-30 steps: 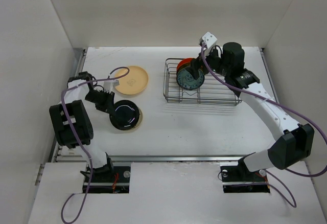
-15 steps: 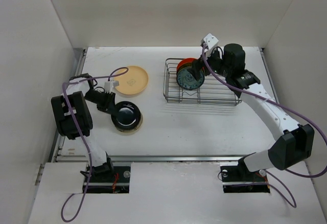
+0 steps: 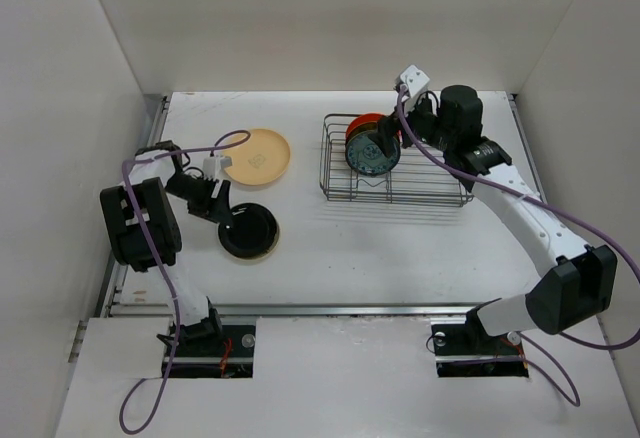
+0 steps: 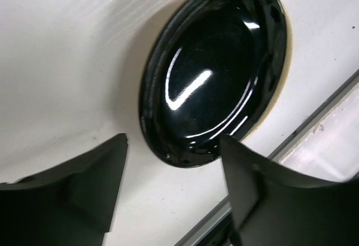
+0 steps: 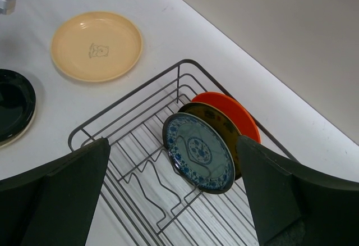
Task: Unload the plates from the dish rack
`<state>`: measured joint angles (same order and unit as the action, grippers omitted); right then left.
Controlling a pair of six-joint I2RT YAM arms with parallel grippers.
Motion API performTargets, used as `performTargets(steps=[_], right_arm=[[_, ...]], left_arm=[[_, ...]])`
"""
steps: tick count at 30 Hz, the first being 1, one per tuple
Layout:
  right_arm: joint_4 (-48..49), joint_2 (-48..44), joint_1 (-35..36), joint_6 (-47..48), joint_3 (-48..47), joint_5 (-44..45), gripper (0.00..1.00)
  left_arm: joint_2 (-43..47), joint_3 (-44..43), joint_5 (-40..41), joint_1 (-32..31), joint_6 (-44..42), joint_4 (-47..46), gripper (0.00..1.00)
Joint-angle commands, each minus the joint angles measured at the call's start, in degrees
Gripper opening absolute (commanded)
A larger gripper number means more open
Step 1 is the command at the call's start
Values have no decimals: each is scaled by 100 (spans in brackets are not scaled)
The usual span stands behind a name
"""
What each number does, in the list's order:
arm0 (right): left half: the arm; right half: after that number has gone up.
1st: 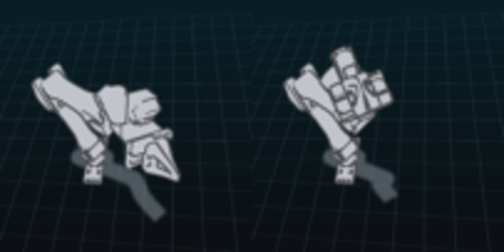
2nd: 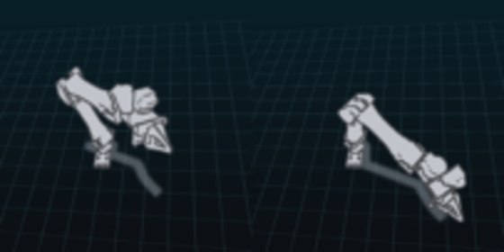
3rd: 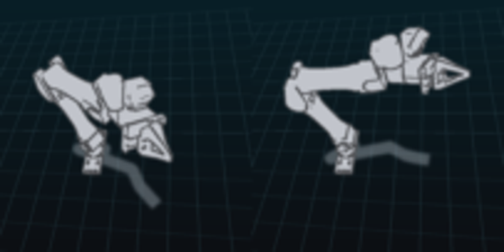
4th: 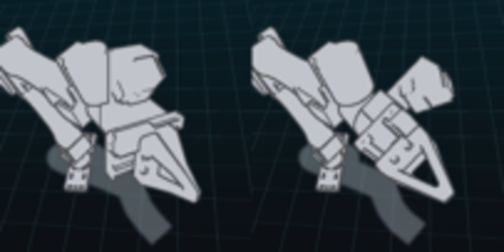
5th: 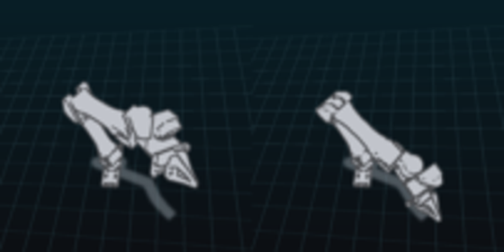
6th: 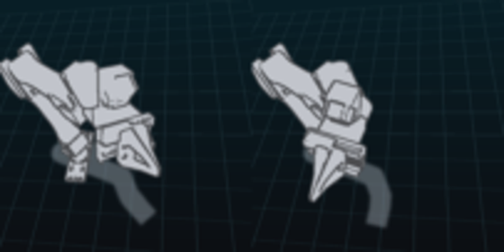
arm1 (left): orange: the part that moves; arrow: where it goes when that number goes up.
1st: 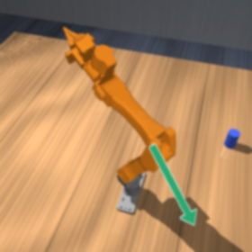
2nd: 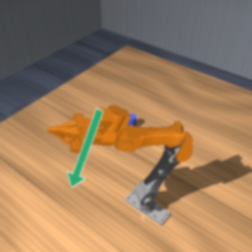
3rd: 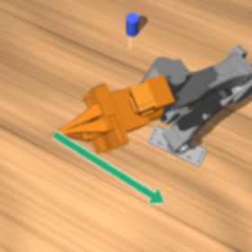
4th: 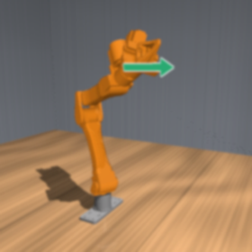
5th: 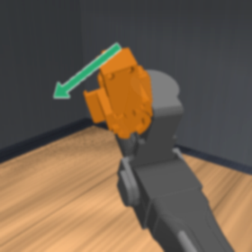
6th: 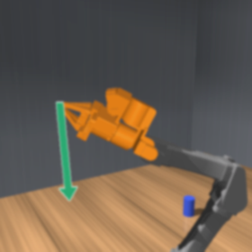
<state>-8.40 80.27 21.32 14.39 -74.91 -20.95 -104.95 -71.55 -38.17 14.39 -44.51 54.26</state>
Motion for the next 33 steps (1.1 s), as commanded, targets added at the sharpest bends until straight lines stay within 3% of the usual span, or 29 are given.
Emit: performTargets(steps=[1,4,8,14,19,24,33], right_arm=[[287,-187,-49,125,21,81,100],[287,-187,-49,414,82,188,100],[234,-187,-49,827,144,425,100],[129,-20,-101,1802,328,925,100],[286,471,-163,2787,381,1075,93],[498,928,-462,3561,215,339,87],[-740,2026,-954,3992,-1137,-1507,89]], left_arm=[[158,-298,47,72,-31,111,66],[281,-482,100,125,-31,111,81],[404,-877,152,125,-31,365,92],[879,-1958,-58,125,-31,595,96],[1607,-1750,116,-41,407,-272,100],[1978,-1362,337,-279,1005,-995,100],[2163,-1414,82,-332,1190,-1111,100]])
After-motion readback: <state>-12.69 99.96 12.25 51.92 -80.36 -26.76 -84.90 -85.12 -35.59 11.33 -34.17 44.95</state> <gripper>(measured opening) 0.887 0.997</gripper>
